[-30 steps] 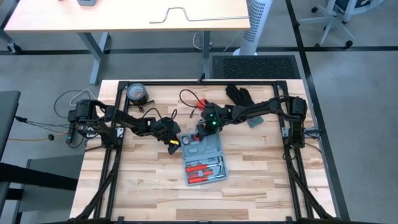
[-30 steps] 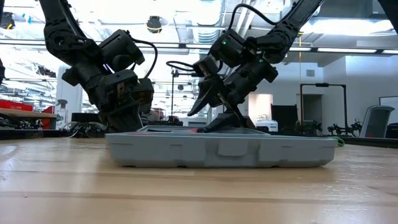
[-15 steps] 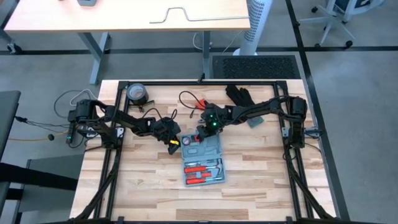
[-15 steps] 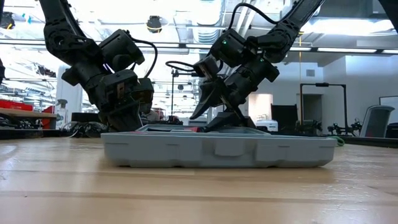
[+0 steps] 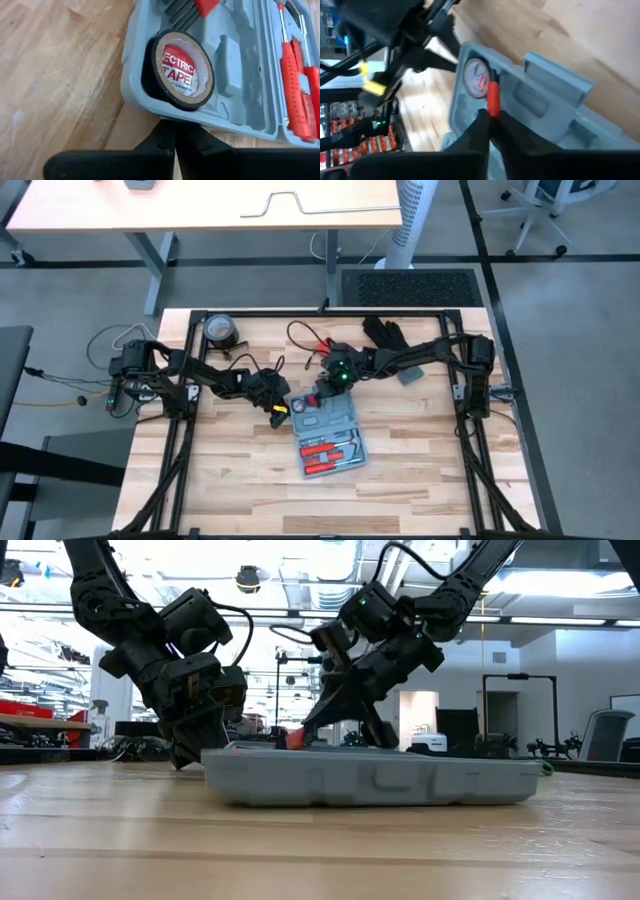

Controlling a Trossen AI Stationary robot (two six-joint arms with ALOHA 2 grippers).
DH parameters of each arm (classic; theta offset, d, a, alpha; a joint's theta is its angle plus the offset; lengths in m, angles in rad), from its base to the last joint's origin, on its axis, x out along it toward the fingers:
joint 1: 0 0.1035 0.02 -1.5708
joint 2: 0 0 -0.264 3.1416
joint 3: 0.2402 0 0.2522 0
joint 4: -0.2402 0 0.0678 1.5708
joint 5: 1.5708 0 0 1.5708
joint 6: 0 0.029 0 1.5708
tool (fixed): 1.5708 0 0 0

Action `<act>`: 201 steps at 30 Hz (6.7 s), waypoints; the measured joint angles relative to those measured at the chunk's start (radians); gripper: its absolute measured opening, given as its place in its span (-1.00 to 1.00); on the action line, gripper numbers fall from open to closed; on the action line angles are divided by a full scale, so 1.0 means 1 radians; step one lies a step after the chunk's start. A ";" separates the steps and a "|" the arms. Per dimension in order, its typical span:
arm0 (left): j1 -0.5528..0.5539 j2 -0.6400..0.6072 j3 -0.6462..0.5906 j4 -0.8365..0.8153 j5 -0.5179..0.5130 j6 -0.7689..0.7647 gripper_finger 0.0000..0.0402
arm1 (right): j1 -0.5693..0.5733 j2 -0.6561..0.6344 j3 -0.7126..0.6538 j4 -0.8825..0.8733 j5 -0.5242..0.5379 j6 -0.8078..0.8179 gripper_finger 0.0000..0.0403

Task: Prefit tool cases
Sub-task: Remove the black Allen wrench set from the gray toolbox, then remove the black electrical tape from the gray toolbox

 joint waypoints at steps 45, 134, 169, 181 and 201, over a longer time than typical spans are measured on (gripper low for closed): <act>0.002 0.000 -0.009 0.006 -0.002 0.005 -1.00 | 0.068 0.003 -0.002 -0.041 0.131 0.001 -0.45; -0.328 -0.396 -0.008 -0.472 -0.539 -0.482 -1.00 | -0.467 -0.177 -0.014 -0.343 0.214 -0.374 -0.05; -0.200 0.025 0.377 -0.650 -0.321 0.422 -1.00 | -0.120 -0.263 -0.014 -0.308 0.297 -0.395 -0.21; -0.200 -0.058 0.373 -0.644 -0.358 0.412 -1.00 | -0.145 -0.337 -0.014 -0.304 0.295 -0.422 -0.21; -0.197 -0.056 0.292 -0.576 -0.379 0.426 -1.00 | -0.135 -0.339 -0.014 -0.325 0.294 -0.443 -0.21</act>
